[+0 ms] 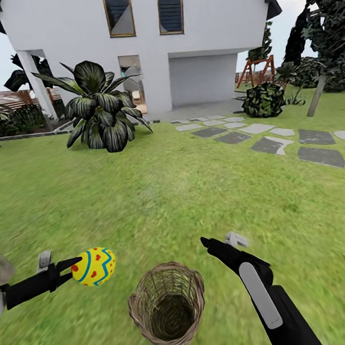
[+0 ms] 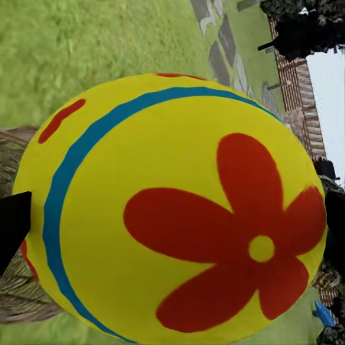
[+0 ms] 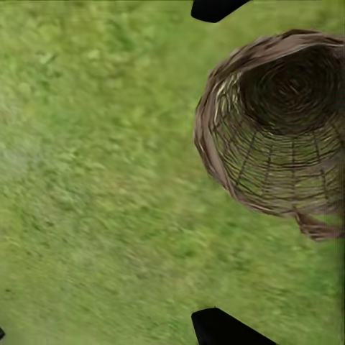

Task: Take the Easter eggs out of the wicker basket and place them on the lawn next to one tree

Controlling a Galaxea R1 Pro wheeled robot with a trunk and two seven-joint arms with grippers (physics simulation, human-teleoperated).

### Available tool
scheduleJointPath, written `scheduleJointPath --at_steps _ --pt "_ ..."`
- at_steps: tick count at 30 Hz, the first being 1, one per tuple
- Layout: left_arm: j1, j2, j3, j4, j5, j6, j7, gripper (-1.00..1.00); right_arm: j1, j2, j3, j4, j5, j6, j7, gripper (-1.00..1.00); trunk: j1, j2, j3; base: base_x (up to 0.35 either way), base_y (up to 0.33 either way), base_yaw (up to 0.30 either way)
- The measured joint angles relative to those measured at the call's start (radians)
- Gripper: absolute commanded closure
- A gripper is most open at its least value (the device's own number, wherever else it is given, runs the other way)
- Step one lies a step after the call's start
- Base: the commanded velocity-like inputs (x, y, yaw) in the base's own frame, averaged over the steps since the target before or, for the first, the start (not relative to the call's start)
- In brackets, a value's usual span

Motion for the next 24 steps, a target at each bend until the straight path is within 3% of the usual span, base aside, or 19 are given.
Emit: scheduleJointPath --at_steps 4,7,9,13,16,24 --pt "0.0 -0.002 0.002 0.002 -0.003 0.003 0.024 1.0 0.0 -0.001 0.002 -0.001 0.001 0.0 0.01 -1.0 -0.015 0.028 0.013 0.0 0.0 0.29" --pt "0.0 -0.007 0.002 0.002 -0.003 0.004 0.133 1.0 0.0 -0.003 0.01 -0.01 0.007 0.001 0.06 -1.0 -0.027 0.049 0.022 0.0 0.0 0.29" --pt "0.0 -0.008 0.003 0.002 0.0 0.005 0.179 1.0 0.001 -0.006 0.053 -0.028 0.011 0.003 0.093 -1.0 -0.035 0.063 0.028 -0.02 0.0 0.29" --pt "0.0 -0.009 0.003 0.002 0.002 0.005 0.201 1.0 0.011 -0.014 0.18 -0.089 0.014 0.005 0.115 -1.0 -0.049 0.091 0.041 -0.221 0.0 0.29" --pt "0.0 -0.009 0.003 0.002 0.002 0.006 0.204 1.0 0.013 -0.015 0.223 -0.094 0.016 0.005 0.115 -1.0 -0.061 0.112 0.05 -0.238 0.0 0.29" --pt "0.0 -0.009 0.003 0.002 0.001 0.007 0.206 1.0 0.014 -0.015 0.232 -0.094 0.018 0.005 0.115 -1.0 -0.092 0.168 0.075 -0.018 0.0 0.29"
